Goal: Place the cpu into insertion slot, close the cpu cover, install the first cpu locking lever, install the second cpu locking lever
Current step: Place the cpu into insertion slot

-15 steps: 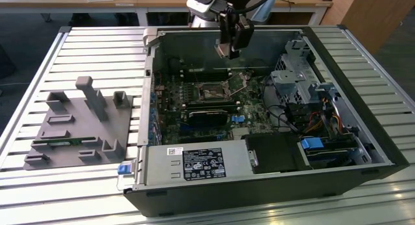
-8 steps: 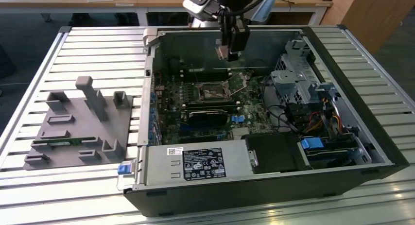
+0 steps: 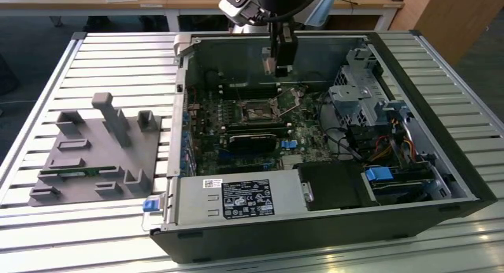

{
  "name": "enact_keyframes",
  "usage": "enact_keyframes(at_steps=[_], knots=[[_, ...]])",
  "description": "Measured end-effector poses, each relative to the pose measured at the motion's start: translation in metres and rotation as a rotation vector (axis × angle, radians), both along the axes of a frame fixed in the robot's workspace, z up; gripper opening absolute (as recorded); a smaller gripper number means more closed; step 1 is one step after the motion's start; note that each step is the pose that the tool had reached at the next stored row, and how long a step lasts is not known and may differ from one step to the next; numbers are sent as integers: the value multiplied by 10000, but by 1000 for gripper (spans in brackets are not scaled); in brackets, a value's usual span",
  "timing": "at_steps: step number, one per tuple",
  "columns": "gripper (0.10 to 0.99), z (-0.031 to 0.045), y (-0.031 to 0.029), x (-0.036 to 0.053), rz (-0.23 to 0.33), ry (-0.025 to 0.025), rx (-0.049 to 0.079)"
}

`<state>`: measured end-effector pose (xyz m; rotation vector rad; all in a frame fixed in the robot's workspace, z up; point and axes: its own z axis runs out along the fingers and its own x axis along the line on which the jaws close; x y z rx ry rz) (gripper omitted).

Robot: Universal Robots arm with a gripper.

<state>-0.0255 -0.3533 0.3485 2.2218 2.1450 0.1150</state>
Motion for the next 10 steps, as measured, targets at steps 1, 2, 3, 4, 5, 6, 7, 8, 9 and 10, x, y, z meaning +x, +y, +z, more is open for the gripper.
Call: enact_keyframes(at_steps=[1, 2, 3, 4, 5, 6, 7, 8, 9, 10], knots=[[541, -5, 1, 0, -61, 0, -1], [541, -10, 1, 0, -126, 0, -3], [541, -14, 1, 0, -194, 0, -6], [541, -18, 2, 0, -262, 1, -10], [541, -23, 2, 0, -327, 0, -13], [541, -29, 3, 0, -389, 0, -20], [541, -33, 3, 0, -448, 0, -26], [541, -36, 3, 0, -498, -1, -35], [541, -39, 3, 0, -531, -1, -50], [541, -42, 3, 0, -554, -1, -64]])
